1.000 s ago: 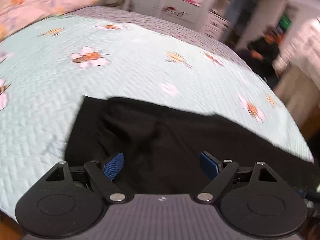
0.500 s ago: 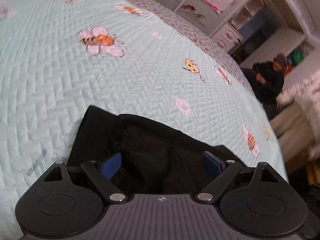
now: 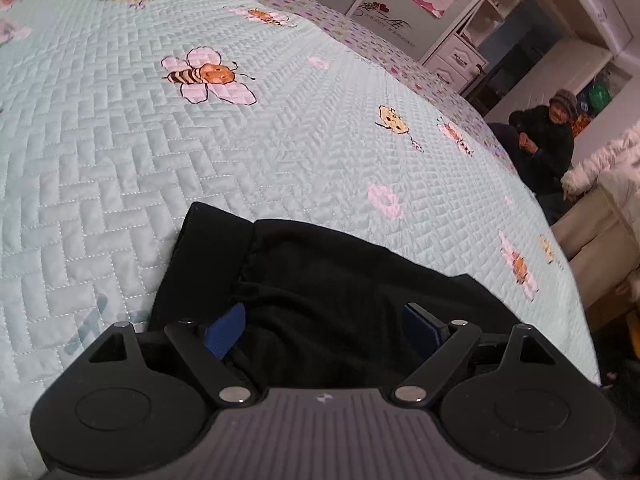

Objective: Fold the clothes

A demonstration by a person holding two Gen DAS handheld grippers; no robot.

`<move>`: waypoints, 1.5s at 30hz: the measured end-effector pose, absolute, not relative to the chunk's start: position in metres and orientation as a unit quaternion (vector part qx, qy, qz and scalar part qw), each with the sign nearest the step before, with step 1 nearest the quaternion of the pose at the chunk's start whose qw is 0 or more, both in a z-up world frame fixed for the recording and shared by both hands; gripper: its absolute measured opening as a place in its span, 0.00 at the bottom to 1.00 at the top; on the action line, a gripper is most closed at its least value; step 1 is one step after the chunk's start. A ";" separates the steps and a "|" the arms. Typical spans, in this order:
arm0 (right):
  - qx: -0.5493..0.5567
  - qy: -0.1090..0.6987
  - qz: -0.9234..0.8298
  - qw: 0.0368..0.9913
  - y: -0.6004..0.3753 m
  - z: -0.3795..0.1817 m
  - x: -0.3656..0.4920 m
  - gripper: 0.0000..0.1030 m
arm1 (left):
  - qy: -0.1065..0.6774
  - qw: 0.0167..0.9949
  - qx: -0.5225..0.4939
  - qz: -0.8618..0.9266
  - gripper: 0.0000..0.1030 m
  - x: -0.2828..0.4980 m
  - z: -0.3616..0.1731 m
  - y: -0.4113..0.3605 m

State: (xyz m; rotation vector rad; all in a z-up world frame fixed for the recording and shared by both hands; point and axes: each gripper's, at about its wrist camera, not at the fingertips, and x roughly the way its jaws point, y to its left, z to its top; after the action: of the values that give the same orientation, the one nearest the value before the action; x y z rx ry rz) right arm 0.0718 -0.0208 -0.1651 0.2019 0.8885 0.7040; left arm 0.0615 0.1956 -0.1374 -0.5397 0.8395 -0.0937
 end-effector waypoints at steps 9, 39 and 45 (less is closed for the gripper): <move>0.117 0.418 0.317 0.844 -0.079 -0.175 -0.010 0.20 | 0.405 0.890 -0.190 -0.092 0.91 0.025 -0.121 0.159; 0.616 0.295 0.253 0.685 -0.234 -0.231 0.015 0.52 | 0.369 0.741 -0.496 -0.263 0.87 0.070 -0.164 0.138; 0.610 0.297 0.223 0.700 -0.233 -0.242 0.016 0.52 | 0.409 0.759 -0.484 -0.152 0.44 0.089 -0.207 0.186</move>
State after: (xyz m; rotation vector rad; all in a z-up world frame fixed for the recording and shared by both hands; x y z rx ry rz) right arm 0.0159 -0.2333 -0.2418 1.3594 0.6624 0.4966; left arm 0.0886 0.1857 -0.2074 -1.0534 0.8920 -0.3312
